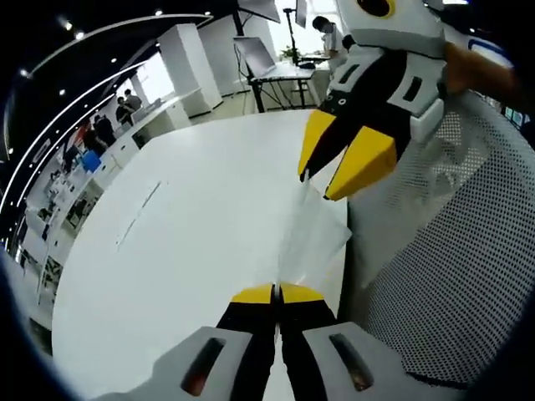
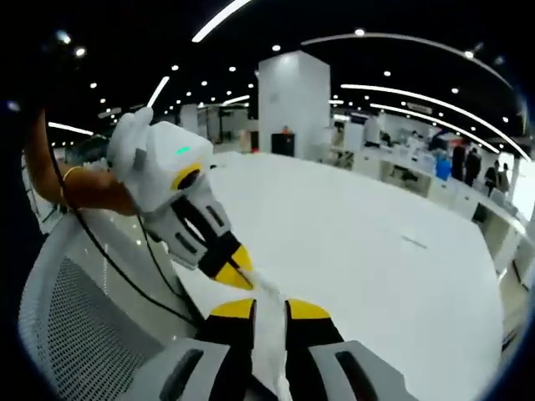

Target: Open the resealable bag by pulling the two sides of the seal apart until the entire bag opening is separated and visibly accessible.

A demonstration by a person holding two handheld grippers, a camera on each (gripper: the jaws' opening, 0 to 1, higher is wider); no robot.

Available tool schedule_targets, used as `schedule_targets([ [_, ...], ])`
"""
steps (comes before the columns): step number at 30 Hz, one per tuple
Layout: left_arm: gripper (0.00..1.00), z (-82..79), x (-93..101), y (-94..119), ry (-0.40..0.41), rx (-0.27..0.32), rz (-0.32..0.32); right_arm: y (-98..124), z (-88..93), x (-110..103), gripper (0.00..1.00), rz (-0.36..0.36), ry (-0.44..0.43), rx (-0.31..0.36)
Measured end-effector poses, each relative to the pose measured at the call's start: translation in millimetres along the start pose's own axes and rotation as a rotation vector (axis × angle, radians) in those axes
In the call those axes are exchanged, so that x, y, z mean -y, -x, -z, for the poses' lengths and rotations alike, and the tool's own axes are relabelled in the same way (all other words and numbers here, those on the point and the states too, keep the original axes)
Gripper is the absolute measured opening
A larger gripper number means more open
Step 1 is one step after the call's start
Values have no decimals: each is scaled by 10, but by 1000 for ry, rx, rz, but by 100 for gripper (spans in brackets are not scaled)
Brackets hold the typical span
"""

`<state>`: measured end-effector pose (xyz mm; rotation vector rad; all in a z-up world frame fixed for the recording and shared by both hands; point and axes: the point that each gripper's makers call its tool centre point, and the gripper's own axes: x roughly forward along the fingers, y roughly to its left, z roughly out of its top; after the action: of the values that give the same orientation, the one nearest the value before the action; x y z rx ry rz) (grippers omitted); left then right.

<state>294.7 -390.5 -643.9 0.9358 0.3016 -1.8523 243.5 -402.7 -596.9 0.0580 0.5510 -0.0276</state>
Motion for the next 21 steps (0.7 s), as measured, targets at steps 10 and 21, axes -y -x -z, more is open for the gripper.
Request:
schedule_targets([
  [10,0,-107,-17,-7,38,13,-40,-14,-188,-18,13,30,-321,85],
  [21,0,-139,28,-14,10,9,-60,-142,-81,-34,13,80,-490,63],
])
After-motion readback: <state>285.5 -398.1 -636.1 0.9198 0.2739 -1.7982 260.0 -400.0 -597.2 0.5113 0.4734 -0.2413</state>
